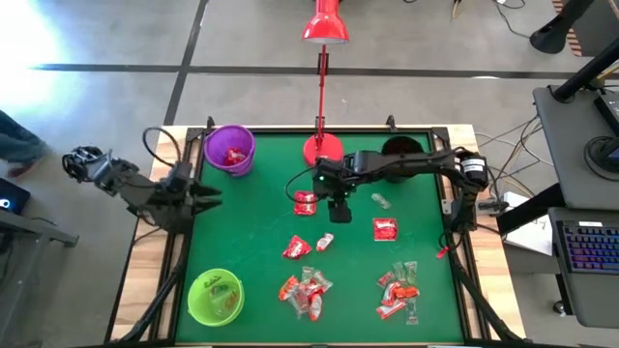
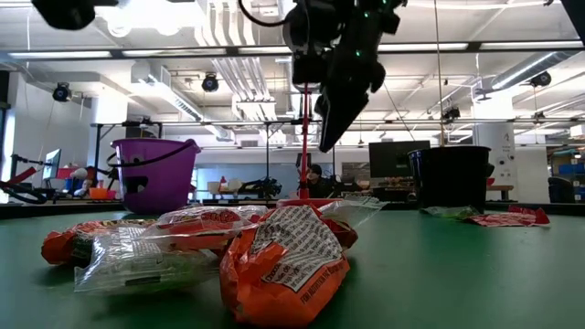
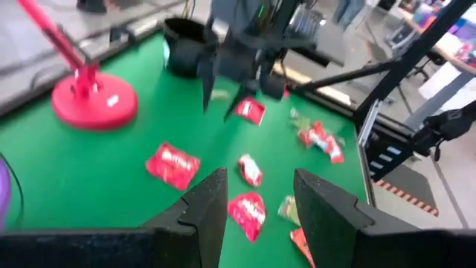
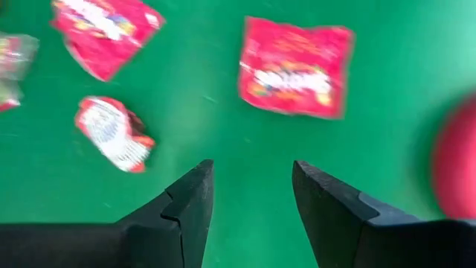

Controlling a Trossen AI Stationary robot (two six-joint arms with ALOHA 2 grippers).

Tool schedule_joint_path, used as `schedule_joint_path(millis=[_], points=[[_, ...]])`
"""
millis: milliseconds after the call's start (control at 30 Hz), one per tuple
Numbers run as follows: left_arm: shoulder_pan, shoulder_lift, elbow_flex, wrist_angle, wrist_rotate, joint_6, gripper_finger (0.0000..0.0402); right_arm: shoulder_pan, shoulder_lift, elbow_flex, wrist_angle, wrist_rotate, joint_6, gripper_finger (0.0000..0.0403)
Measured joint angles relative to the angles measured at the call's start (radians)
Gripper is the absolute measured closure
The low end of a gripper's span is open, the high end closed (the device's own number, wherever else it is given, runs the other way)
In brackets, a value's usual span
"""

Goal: Sort candy
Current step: Put the orange chocolate into the black bucket

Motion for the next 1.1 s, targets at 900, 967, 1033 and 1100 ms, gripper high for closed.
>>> schedule_joint_path(millis=[900,967,1033,1100], points=[[0.000,0.000,0.225,-0.189,-0.183,0.037,0.0264,0.122,0.000,-0.210,0.275,-0.186,-0.313,0.0227],[0.000,0.002,0.225,-0.189,-0.183,0.037,0.0264,0.122,0.000,-0.215,0.277,-0.187,-0.332,0.0227],[0.000,0.006,0.225,-0.189,-0.183,0.037,0.0264,0.122,0.000,-0.222,0.285,-0.189,-0.346,0.0227],[0.000,0.009,0.225,-0.189,-0.183,0.037,0.0264,0.122,0.000,-0.236,0.307,-0.191,-0.347,0.0227]])
